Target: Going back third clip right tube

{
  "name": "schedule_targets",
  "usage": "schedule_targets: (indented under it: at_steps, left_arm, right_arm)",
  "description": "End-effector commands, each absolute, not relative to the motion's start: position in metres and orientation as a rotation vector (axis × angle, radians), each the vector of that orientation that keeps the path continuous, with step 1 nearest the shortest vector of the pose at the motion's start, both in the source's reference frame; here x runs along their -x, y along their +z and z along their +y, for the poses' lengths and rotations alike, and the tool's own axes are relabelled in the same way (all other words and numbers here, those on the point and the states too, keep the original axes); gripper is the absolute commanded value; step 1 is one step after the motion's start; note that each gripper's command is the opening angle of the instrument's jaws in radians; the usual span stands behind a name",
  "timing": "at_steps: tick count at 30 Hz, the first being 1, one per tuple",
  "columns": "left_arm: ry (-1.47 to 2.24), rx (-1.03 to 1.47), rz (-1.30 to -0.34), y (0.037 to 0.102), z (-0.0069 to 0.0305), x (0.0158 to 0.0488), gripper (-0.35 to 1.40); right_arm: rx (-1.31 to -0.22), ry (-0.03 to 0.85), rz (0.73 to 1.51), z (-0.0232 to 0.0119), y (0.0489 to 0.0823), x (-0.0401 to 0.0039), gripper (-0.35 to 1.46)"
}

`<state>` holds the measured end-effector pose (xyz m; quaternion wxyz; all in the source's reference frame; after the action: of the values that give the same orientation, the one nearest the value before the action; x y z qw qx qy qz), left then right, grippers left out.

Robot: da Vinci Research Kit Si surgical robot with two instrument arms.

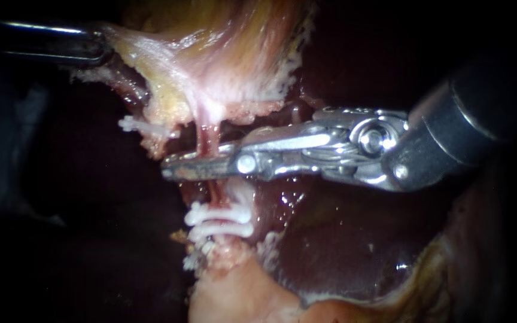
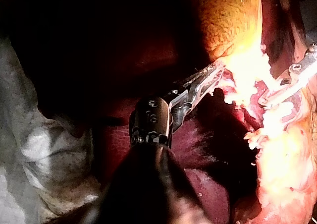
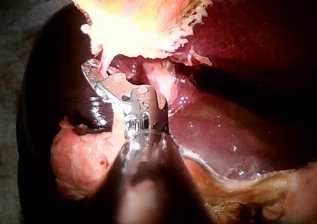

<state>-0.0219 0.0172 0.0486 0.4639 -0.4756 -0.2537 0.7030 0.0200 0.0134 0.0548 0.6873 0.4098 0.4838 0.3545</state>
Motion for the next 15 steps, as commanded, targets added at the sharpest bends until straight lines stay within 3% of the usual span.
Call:
schedule_targets:
  at_steps: [1, 11, 12, 15]
  left_arm:
    - [1.727, 1.169, -0.624, 0.0485, 0.0172, 0.0219, -0.35]
    - [1.728, 1.169, -0.624, 0.0485, 0.0172, 0.0218, -0.35]
    - [1.728, 1.169, -0.624, 0.0485, 0.0172, 0.0218, -0.35]
    - [1.727, 1.169, -0.624, 0.0485, 0.0172, 0.0219, -0.35]
  right_arm:
    - [-0.916, 0.794, 1.083, 0.0134, 0.0549, -0.0200, -0.35]
    - [-0.918, 0.792, 1.080, 0.0134, 0.0549, -0.0199, -0.35]
    - [-0.925, 0.791, 1.091, 0.0134, 0.0549, -0.0200, -0.28]
    - [-0.945, 0.806, 1.160, 0.0137, 0.0552, -0.0204, 0.30]
